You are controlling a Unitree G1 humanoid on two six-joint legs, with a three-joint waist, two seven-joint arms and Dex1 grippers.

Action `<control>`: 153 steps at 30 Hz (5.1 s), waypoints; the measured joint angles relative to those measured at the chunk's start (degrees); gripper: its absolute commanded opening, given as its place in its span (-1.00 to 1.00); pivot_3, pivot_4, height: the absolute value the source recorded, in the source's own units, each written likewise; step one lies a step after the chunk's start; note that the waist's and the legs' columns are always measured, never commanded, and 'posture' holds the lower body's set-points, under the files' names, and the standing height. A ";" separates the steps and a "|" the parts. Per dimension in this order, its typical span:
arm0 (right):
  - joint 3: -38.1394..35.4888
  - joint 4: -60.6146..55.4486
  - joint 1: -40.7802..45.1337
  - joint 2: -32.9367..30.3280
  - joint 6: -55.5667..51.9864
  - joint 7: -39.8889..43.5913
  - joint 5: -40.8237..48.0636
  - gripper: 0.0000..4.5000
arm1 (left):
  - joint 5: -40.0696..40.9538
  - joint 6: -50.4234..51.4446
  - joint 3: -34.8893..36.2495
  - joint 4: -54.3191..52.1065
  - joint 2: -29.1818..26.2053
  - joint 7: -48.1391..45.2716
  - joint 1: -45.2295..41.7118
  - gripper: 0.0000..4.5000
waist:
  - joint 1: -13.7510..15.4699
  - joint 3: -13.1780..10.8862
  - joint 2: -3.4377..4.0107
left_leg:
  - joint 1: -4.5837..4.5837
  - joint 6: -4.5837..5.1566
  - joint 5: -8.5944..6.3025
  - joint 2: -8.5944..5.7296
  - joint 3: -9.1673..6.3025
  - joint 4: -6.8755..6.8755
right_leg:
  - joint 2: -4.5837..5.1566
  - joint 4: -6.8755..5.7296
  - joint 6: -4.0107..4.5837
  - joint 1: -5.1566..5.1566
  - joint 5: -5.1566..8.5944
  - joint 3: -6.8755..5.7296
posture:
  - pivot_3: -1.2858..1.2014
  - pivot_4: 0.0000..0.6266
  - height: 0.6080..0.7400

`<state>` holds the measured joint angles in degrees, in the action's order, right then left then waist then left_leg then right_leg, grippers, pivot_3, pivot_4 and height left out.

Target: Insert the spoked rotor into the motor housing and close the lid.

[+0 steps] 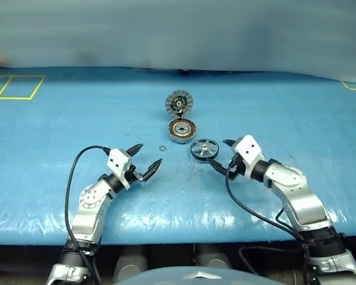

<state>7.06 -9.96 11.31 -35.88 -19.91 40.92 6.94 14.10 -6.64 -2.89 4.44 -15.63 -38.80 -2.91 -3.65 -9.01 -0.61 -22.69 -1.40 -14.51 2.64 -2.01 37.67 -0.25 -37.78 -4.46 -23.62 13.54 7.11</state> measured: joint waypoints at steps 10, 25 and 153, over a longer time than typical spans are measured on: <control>16.18 7.48 24.87 -4.23 0.66 17.80 -9.12 0.98 | -0.56 -0.66 -0.09 0.56 0.85 0.09 -0.43 1.00 | -0.11 -0.03 0.03 | -0.01 0.00 0.00 0.02 -0.02 -0.01 | -0.01 0.01 0.03 -0.02 -0.03 -0.03 | 0.03 -0.52 1.00; 22.16 42.76 41.18 11.10 15.13 16.91 -18.03 0.98 | -0.98 -1.62 0.02 0.18 1.80 2.52 4.71 1.00 | -0.18 -0.04 0.04 | -0.09 0.01 -0.01 -0.01 0.00 -0.07 | 0.06 -0.02 0.31 -0.11 -0.15 -0.05 | 0.03 -0.52 1.00; 2.28 -19.29 -2.65 13.16 -21.52 -6.56 2.43 0.99 | -1.82 1.38 -0.13 0.19 -0.80 -0.04 3.42 1.00 | -0.14 -0.02 0.00 | -0.07 -0.03 0.01 -0.02 -0.06 -0.08 | 0.07 -0.02 0.22 -0.07 0.21 -0.09 | 0.03 -0.52 1.00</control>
<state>9.34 -29.25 8.66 -22.72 -41.42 34.36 9.38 12.28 -5.26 -3.02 4.63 -16.43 -38.84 0.51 -3.79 -9.03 -0.62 -22.76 -1.43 -14.50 2.62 -2.07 37.60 -0.18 -37.80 -4.24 -23.69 13.75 7.02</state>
